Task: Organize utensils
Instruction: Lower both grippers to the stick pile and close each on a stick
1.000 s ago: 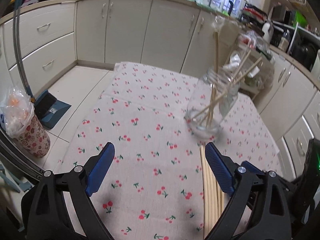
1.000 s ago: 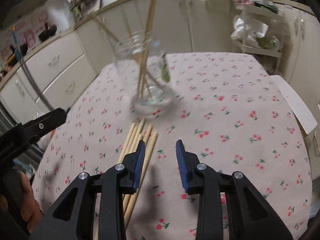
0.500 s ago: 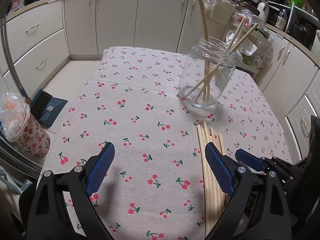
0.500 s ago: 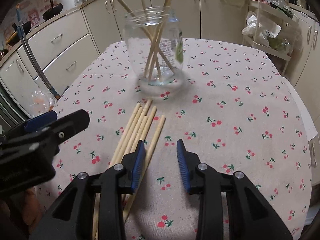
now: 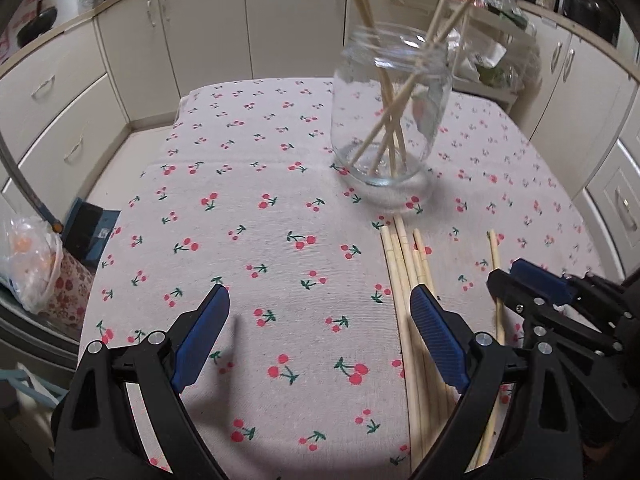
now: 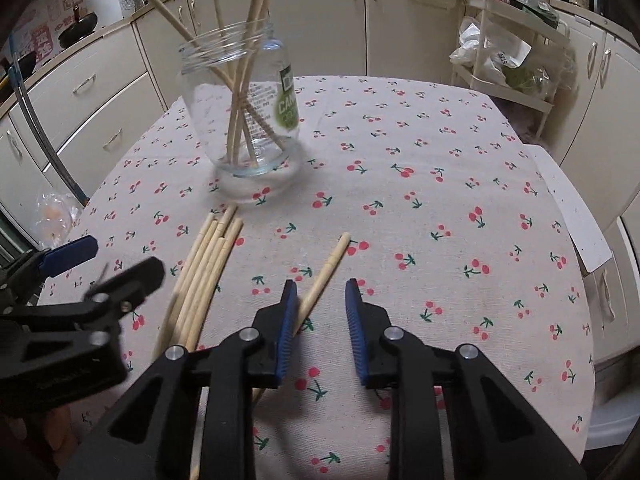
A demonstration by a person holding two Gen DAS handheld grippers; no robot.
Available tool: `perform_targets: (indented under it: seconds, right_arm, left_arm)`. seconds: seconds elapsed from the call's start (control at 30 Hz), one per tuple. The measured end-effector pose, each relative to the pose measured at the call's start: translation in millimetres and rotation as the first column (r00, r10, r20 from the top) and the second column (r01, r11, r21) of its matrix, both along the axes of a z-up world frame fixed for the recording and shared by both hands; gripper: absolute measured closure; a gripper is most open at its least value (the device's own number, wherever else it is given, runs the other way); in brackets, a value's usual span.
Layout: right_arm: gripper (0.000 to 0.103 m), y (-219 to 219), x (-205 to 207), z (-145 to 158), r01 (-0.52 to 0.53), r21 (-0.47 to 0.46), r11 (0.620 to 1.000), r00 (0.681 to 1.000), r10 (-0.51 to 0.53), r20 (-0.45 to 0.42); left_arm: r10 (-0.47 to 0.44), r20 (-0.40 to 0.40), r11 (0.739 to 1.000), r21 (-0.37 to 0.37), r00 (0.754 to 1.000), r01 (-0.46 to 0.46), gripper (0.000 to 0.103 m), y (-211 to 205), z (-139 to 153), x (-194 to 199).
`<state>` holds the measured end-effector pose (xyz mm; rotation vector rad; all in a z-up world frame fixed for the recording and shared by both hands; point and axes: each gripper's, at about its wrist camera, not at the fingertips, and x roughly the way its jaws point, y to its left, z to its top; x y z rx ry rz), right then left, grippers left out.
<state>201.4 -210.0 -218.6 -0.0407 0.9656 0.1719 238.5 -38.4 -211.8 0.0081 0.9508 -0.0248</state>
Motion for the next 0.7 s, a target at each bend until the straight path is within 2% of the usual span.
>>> perform_targets:
  seconds: [0.23,0.33,0.43,0.5,0.57,0.7]
  right_arm:
    - [0.077,-3.1,0.2,0.4,0.002,0.026,1.000,1.000,-0.002,-0.003]
    - [0.077,-2.7,0.0,0.5,-0.001,0.035,0.999,1.000,0.001,-0.004]
    - [0.077,-2.7,-0.2,0.2,-0.005,0.040,0.999,1.000,0.005,-0.005]
    - [0.077,-3.5,0.0,0.5,-0.004,0.048,0.999,1.000,0.004,-0.007]
    - [0.077,-4.6,0.5,0.3,-0.001,0.057,0.998,1.000,0.001,-0.009]
    - [0.077,-4.8,0.5,0.5,-0.002,0.053,0.999,1.000,0.002,-0.009]
  left_arm:
    - [0.008,-0.022,0.999,0.042,1.000,-0.007,0.015,-2.5,-9.3,8.5]
    - [0.013,-0.040,0.996,0.087,0.999,-0.009,0.015,-2.7,-11.0,11.1]
    - [0.013,-0.053,0.998,0.069,0.998,-0.009,0.015,1.2,-12.5,10.0]
    - [0.019,-0.043,0.998,0.068,0.999,-0.016,0.015,1.5,-9.4,7.5]
    - [0.026,-0.023,0.999,0.038,0.999,-0.026,0.015,3.0,-2.8,4.5]
    - [-0.013,-0.035,0.998,0.061,0.999,0.015,0.015,-6.4,-3.0,6.5]
